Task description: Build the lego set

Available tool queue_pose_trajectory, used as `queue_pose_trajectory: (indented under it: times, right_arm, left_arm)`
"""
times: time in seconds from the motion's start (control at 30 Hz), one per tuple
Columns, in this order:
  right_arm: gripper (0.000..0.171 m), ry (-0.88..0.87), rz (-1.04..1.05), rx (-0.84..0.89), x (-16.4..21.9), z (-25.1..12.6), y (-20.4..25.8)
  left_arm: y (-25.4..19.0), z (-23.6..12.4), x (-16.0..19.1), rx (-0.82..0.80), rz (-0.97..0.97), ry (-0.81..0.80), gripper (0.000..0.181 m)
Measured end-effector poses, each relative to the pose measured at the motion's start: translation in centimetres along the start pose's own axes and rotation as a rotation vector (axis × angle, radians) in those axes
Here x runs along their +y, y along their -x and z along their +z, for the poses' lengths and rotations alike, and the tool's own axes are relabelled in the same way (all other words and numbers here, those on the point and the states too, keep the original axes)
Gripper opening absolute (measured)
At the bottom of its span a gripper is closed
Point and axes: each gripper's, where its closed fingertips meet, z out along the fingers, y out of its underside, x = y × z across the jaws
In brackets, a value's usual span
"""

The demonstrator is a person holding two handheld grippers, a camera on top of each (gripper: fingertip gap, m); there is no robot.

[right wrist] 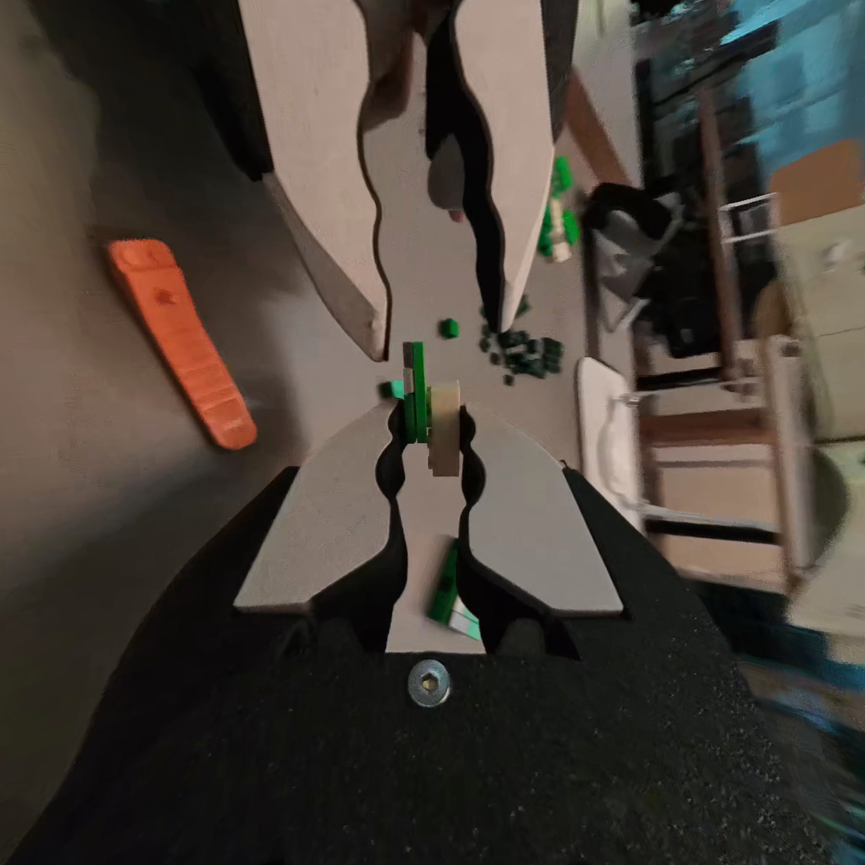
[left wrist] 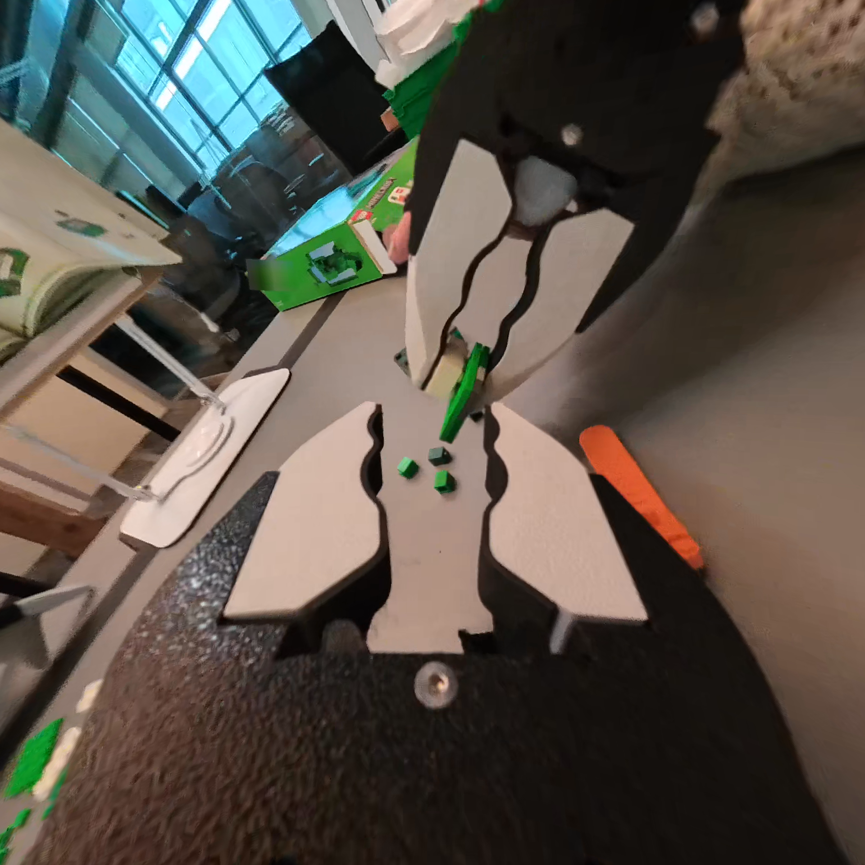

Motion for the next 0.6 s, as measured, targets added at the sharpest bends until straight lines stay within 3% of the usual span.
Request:
queue_pose_trajectory:
  times: [0.2,0.6]
  right_arm:
    - [0.02,-0.068,0.18,-0.141,0.1,-0.6,0.8]
    - [0.021,-0.07,0.189,-0.196,-0.5,-1.0,1.7]
  left_arm:
    - [-1.1,0.0,0.0,0.02,0.139,0.017,0.017]
    - [-2.3,0.2,-0.3,0.033,0.266,0.023,0.006]
